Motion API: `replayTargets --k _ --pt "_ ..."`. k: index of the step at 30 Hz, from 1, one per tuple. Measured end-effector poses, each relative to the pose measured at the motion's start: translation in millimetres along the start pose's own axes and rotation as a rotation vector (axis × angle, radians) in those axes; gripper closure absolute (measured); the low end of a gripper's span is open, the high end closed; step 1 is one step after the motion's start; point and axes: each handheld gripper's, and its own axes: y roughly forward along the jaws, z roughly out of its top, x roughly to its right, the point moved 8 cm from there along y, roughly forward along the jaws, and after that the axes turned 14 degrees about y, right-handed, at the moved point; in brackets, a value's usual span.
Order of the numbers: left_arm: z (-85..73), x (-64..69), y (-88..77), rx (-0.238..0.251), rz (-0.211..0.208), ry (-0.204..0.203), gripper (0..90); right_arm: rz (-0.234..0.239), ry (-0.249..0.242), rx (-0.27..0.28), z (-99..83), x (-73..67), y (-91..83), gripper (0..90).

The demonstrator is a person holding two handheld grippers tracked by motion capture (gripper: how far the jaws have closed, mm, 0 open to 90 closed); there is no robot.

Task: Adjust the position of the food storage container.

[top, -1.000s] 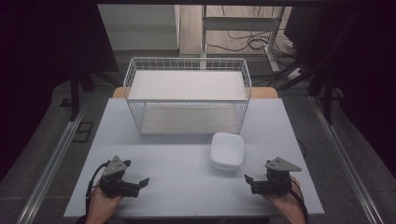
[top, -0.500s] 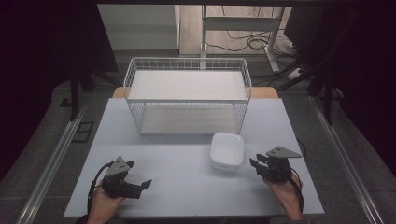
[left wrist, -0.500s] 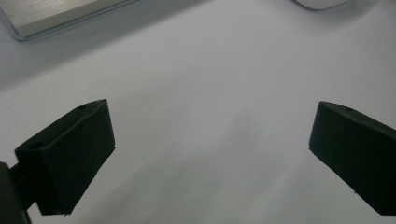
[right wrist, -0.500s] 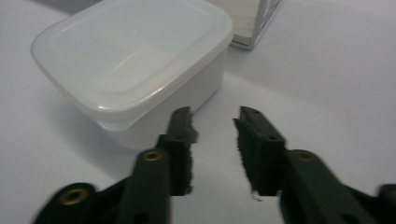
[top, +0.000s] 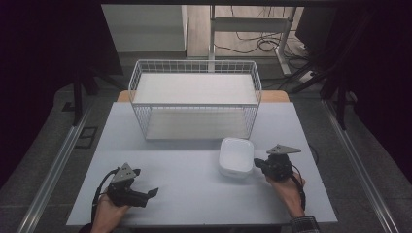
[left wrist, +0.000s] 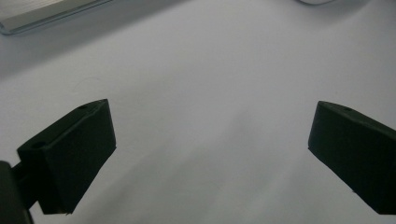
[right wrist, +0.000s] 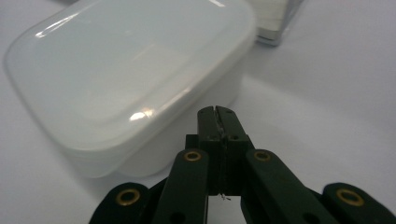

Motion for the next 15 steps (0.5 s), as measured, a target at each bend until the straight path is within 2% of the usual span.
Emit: replayTargets --k 1,4,5,10,14,15 --pt "-0.1 0.1 -0.1 -0.001 0.0 0.0 0.2 -0.009 -0.012 -0.007 -1.9 -2.7 0.5 89.4" --pt "-0.3 0.1 0.1 -0.003 -0.002 -0.005 0.5 0.02 -0.029 -0.031 -10.8 -15.4 1.7 89.4" --pt "-0.3 0.1 0.1 -0.003 -0.002 -0.005 0.5 0.02 -0.029 -0.031 -10.8 -15.4 1.7 89.4" --pt "-0.5 0.0 0.2 -0.007 -0.001 -0.009 0.7 0.079 -0.048 -0.048 -18.4 -39.4 3.0 89.4" --pt "-0.3 0.4 0.2 -0.005 -0.006 -0.015 0.8 0.115 -0.09 -0.06 -20.5 -60.0 7.5 89.3" --pt "-0.2 0.4 -0.1 -0.004 -0.01 -0.022 0.9 0.113 -0.114 -0.068 -20.4 -64.4 7.8 89.3"
